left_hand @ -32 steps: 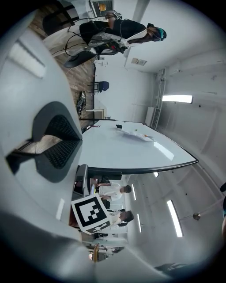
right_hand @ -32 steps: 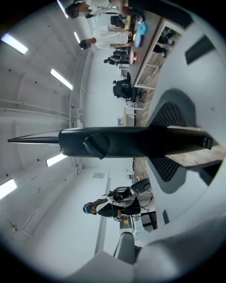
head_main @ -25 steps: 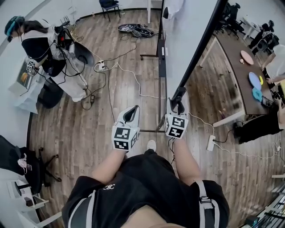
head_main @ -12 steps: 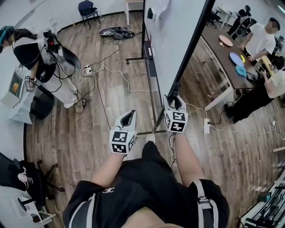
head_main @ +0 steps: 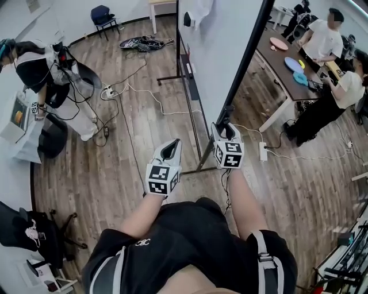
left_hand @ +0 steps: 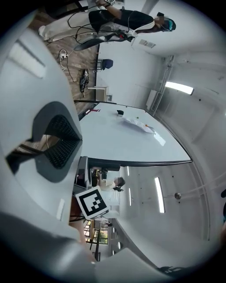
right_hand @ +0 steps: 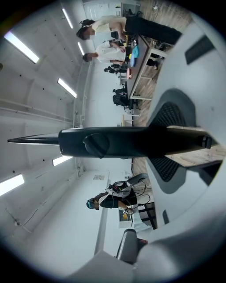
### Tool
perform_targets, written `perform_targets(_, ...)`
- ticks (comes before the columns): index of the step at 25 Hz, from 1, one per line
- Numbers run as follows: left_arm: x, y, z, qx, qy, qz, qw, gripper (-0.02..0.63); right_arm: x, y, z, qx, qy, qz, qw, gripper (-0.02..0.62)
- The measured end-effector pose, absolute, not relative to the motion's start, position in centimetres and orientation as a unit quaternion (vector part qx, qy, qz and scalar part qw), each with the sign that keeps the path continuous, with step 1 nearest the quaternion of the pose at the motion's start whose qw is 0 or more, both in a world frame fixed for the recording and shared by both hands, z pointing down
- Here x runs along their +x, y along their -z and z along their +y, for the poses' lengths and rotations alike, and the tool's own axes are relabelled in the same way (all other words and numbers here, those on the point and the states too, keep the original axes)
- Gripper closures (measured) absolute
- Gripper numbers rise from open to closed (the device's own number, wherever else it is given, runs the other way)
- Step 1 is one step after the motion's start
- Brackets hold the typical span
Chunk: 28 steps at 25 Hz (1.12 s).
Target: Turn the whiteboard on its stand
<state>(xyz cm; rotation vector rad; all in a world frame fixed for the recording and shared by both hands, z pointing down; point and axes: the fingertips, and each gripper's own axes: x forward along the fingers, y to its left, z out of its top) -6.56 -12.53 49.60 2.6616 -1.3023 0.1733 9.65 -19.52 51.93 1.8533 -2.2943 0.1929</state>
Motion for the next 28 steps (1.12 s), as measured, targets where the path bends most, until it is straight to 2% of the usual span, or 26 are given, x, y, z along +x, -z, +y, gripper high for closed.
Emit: perform_targets(28, -3.1, -51.6, 1.5, 0.882, -0.078, -0.451, 0.111, 0.598, 9.9, -51.8, -5.7, 0.627, -0.059, -0.771, 0.090, 0.400)
